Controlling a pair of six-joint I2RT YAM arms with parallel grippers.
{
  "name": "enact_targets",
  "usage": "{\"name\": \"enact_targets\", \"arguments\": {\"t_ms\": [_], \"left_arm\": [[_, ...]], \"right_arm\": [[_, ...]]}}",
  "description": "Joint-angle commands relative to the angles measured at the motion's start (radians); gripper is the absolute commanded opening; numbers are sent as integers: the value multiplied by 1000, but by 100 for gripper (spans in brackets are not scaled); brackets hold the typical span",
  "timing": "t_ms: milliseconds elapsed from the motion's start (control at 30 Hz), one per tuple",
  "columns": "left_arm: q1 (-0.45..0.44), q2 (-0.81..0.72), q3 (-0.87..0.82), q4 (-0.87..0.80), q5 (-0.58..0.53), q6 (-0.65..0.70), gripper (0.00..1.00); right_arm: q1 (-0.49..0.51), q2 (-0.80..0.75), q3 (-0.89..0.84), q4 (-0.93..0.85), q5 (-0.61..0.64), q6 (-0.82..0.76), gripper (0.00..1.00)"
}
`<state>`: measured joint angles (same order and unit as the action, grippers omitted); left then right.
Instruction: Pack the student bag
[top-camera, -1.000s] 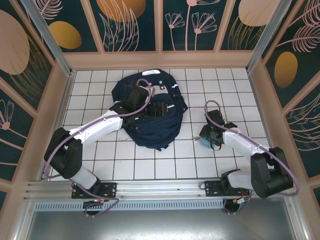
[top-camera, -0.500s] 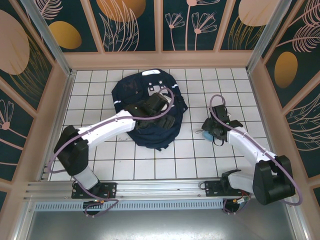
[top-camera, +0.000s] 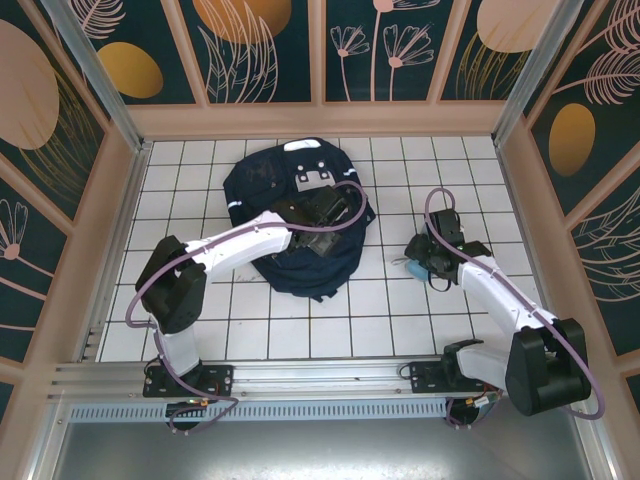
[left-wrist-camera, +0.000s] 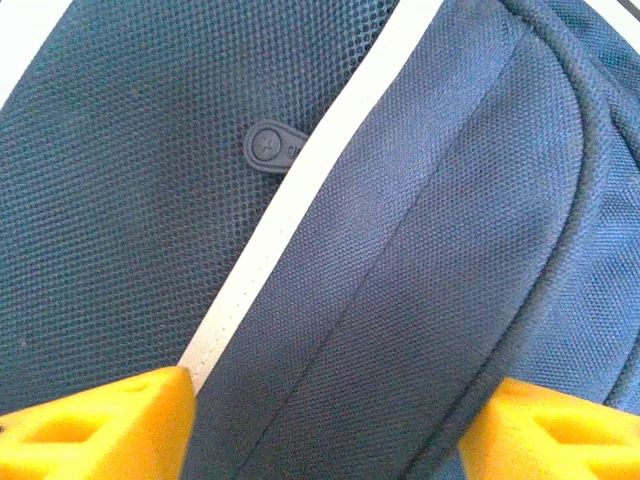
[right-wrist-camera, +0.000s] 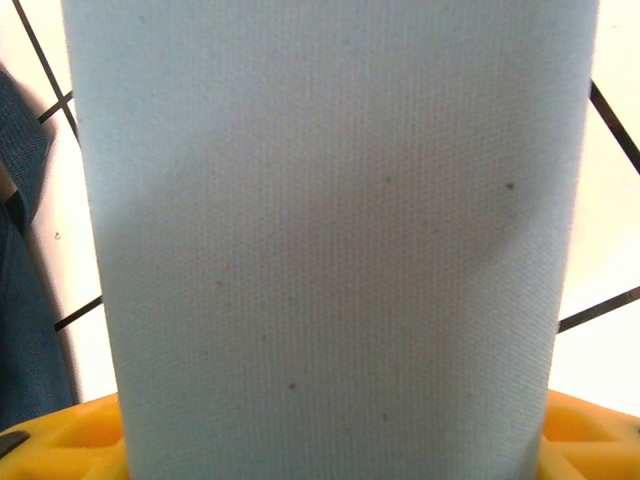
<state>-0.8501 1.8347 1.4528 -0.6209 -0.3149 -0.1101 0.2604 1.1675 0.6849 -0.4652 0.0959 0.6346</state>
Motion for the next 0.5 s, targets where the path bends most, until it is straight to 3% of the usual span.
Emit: {"name": "enact_targets", "arguments": {"t_ms": [0, 133, 267, 467], "left_arm": [[2, -16, 40, -19, -149, -7, 58], [2, -39, 51, 4, -288, -28, 49], [2, -82, 45, 27, -281, -34, 42], [4, -115, 6, 89, -245, -52, 25]], "right_arm": [[-9, -14, 3, 22, -13, -12, 62], [-9, -16, 7, 27, -21, -14, 62], [-7, -36, 11, 38, -60, -43, 61], [34, -93, -9, 178, -360, -127, 61]]}}
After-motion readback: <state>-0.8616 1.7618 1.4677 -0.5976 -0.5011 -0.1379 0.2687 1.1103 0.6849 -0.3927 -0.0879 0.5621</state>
